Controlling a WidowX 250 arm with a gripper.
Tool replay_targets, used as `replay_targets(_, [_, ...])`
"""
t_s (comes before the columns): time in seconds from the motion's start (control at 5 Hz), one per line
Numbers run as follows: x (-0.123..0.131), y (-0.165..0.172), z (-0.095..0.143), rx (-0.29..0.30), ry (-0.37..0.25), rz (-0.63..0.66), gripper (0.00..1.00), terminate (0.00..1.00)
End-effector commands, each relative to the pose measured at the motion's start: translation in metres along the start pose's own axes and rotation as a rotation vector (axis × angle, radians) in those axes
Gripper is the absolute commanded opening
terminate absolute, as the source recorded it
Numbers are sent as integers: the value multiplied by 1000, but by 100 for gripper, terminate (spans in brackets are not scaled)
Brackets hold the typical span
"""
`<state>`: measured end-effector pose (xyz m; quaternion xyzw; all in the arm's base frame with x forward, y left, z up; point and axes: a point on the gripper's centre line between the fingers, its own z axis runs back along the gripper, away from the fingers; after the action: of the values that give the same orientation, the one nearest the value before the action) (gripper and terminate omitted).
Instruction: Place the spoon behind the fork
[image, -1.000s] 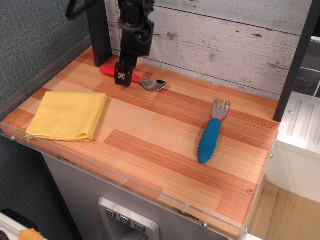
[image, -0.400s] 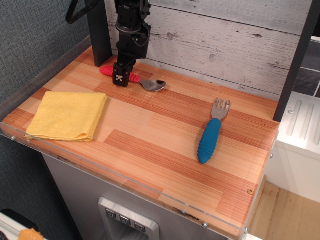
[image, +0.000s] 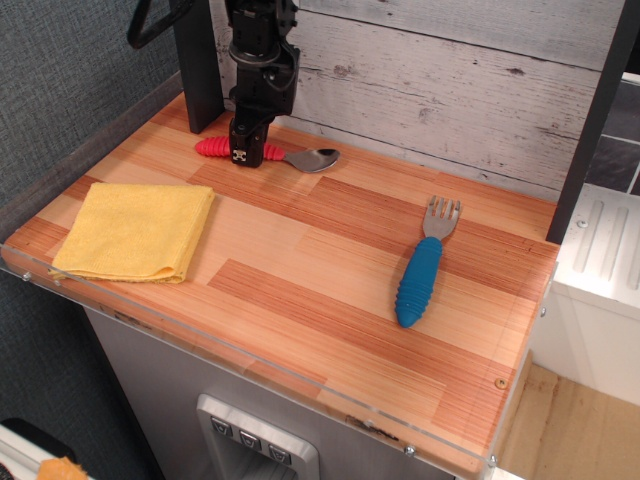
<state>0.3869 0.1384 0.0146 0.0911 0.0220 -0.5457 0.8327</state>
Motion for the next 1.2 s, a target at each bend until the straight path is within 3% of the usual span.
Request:
replay_targets(0.0, [-5, 13, 69, 76, 34, 140, 0, 0])
replay_targets(0.2, [0, 5, 79, 59, 167, 176, 0, 0])
replay_targets(0.4, [6, -15, 82, 22, 185, 130, 0, 0])
replay_targets(1.0, [52, -100, 106, 5, 104, -20, 0, 0])
